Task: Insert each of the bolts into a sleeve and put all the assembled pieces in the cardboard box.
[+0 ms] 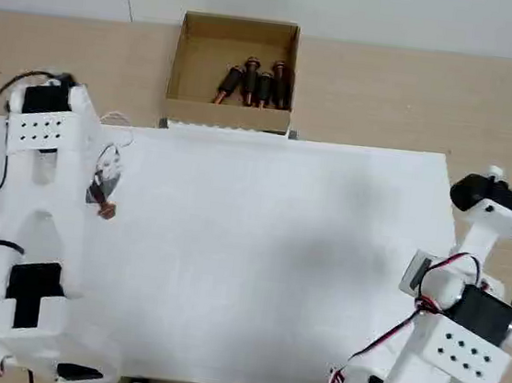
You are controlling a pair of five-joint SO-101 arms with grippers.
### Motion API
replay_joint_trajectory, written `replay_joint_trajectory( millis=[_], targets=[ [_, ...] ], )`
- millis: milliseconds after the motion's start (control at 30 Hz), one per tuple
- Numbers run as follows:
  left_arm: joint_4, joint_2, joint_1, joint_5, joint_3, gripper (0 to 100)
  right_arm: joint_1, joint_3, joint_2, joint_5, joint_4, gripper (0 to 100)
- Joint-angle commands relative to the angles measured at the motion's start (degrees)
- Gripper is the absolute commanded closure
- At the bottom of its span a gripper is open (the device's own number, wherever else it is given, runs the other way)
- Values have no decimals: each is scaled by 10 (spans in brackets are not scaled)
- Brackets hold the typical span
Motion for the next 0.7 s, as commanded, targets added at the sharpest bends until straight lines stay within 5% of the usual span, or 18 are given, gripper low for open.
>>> replay_joint_trajectory(
  millis=[0, 333, 567, 667],
  targets=[
    [-47, -30, 4, 157, -4, 995, 0, -4, -12, -4, -11, 995],
    [-120, -30, 4, 409, -4, 995, 1, -4, -12, -3, -7, 995],
    [-120, -30, 37, 432, 18, 986, 1, -4, -12, -4, -7, 995],
    [-121, -30, 62, 432, 40, 909, 1, -4, -12, -4, -7, 995]
  ],
)
